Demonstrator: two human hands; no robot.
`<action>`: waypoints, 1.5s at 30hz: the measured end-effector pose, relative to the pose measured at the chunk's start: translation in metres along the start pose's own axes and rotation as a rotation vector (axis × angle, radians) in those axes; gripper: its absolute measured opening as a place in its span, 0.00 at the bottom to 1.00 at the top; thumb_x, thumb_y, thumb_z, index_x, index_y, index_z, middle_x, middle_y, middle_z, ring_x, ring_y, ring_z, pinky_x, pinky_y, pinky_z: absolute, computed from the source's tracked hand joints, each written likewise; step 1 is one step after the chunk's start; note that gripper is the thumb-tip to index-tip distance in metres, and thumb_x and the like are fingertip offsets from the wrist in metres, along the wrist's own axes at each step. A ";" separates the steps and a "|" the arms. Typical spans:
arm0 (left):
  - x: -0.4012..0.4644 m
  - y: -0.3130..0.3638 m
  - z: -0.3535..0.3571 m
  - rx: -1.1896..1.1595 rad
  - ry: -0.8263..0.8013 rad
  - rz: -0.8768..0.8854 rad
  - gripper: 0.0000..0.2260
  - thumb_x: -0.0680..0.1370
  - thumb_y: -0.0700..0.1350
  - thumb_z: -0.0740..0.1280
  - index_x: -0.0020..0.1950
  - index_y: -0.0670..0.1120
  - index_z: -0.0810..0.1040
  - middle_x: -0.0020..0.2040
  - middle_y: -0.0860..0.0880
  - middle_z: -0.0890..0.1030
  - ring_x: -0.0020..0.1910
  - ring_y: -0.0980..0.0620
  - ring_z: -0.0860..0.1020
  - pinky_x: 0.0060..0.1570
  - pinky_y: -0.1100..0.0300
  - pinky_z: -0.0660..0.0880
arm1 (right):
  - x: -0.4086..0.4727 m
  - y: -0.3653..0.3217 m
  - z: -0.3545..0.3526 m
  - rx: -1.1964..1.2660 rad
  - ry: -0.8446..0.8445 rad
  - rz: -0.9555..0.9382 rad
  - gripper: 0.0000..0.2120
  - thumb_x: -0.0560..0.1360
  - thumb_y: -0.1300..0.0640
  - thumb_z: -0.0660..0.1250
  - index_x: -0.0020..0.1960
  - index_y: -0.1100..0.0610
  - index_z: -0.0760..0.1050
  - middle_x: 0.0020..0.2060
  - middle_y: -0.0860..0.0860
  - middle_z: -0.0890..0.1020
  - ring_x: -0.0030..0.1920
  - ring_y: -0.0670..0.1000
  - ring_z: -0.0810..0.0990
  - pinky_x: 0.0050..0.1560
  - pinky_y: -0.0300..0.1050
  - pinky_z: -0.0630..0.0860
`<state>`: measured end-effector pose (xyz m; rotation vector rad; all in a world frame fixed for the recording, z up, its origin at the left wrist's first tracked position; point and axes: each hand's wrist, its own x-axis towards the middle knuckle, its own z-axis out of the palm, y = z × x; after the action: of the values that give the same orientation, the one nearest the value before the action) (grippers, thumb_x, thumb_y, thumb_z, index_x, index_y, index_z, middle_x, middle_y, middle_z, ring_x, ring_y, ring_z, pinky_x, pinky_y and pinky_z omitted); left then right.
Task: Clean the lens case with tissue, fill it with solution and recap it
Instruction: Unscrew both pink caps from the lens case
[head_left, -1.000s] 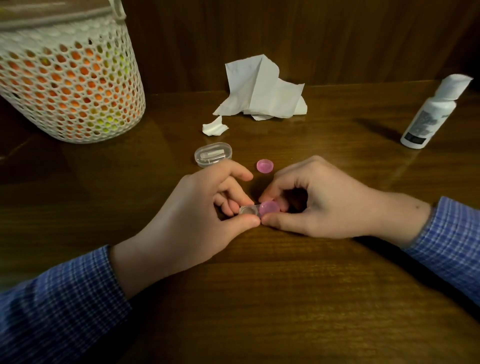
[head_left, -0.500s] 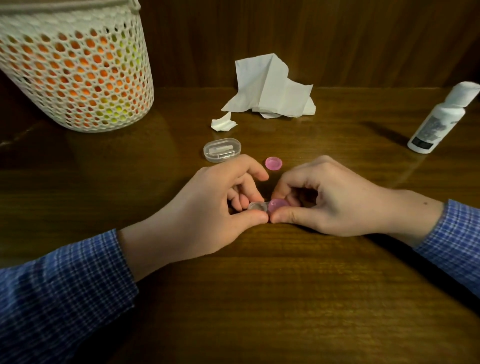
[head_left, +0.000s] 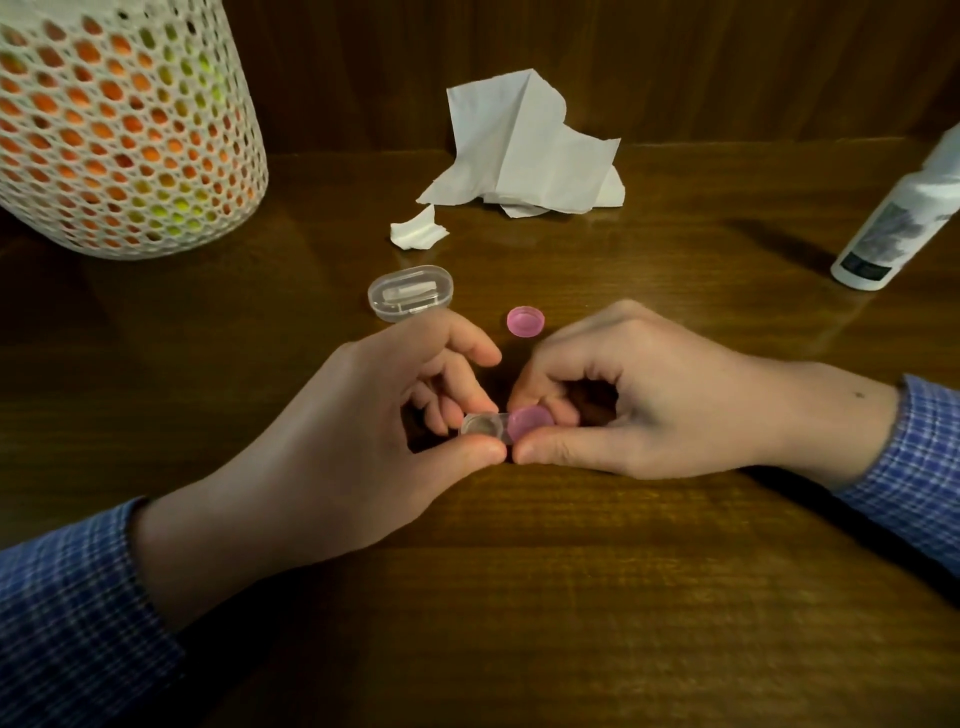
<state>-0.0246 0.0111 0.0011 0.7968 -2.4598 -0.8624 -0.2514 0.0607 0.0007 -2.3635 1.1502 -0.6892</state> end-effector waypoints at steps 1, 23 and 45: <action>0.000 0.000 0.000 -0.002 0.002 0.006 0.22 0.69 0.56 0.73 0.61 0.57 0.75 0.46 0.62 0.83 0.46 0.59 0.83 0.47 0.61 0.80 | -0.001 0.000 0.001 -0.013 0.016 0.008 0.10 0.76 0.50 0.75 0.40 0.51 0.77 0.34 0.51 0.82 0.33 0.51 0.81 0.34 0.44 0.77; -0.001 -0.004 0.004 -0.128 0.021 0.021 0.22 0.72 0.44 0.79 0.63 0.50 0.77 0.45 0.55 0.84 0.43 0.52 0.83 0.42 0.55 0.82 | -0.017 -0.033 0.019 -0.007 0.301 0.327 0.19 0.71 0.52 0.79 0.60 0.53 0.82 0.43 0.42 0.86 0.44 0.41 0.85 0.45 0.33 0.81; -0.001 0.002 0.003 -0.045 0.038 0.023 0.23 0.70 0.46 0.78 0.64 0.49 0.77 0.44 0.56 0.84 0.43 0.55 0.83 0.42 0.57 0.82 | -0.018 -0.028 0.018 0.041 0.239 0.302 0.19 0.72 0.54 0.78 0.62 0.52 0.79 0.46 0.43 0.85 0.48 0.45 0.84 0.52 0.38 0.80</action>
<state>-0.0259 0.0143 -0.0003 0.7605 -2.4037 -0.8829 -0.2337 0.0934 -0.0019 -2.0519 1.5375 -0.8920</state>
